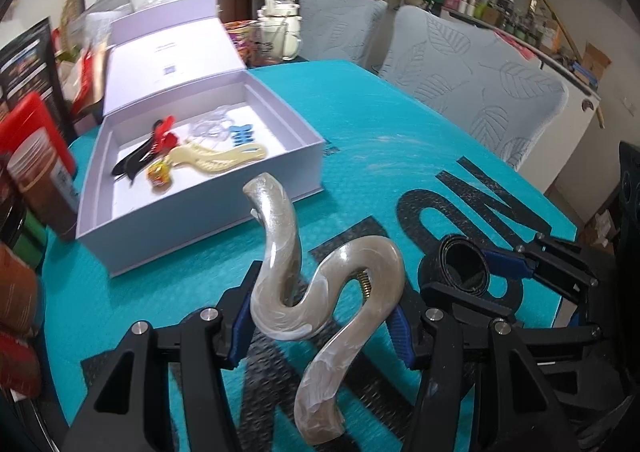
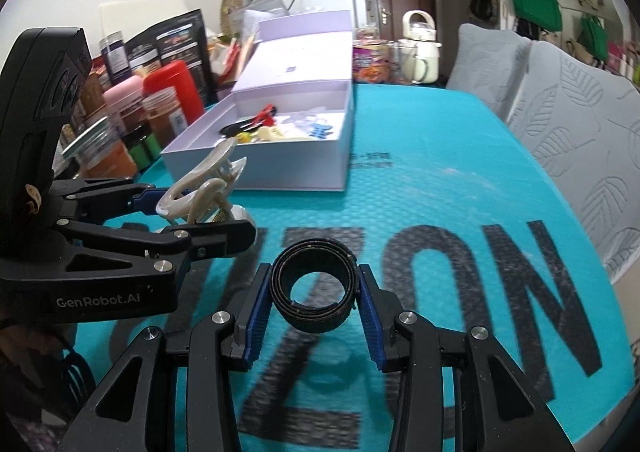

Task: Organize rigid objects
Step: 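Lift and carry the hook with the left tool while the right tool carries the ring toward the box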

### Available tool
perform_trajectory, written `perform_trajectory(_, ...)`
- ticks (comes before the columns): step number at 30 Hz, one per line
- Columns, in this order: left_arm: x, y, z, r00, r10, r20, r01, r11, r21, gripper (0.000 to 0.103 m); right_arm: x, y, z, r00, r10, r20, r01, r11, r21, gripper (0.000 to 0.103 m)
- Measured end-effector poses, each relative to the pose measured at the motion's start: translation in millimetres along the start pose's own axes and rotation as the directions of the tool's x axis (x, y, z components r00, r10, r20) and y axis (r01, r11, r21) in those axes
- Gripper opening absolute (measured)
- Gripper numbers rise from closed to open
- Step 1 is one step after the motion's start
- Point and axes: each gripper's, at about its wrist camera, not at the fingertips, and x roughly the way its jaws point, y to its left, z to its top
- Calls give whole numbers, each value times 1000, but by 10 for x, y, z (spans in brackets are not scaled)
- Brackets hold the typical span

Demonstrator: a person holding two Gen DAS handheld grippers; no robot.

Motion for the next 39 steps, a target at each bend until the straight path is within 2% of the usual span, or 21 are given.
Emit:
perform_trajectory(8, -169, 307, -120, 999, 38, 25, -37, 998, -52, 55, 65, 289, 42, 999, 32, -6, -32, 999, -42, 40)
perform_trajectory(22, -314, 857, -235, 996, 93, 5, -92, 985, -144, 55, 332, 762, 250, 992, 119, -50, -124, 985, -117, 40)
perform_trajectory(30, -337, 1048, -92, 993, 118, 16, -114, 982, -154, 55, 457, 895, 468, 989, 137, -51, -144, 976, -165, 40)
perform_trajectory(39, -338, 1172, 245, 990, 129, 60, -119, 982, -146, 55, 511, 901, 865, 991, 127, -30, -131, 966, -225, 40)
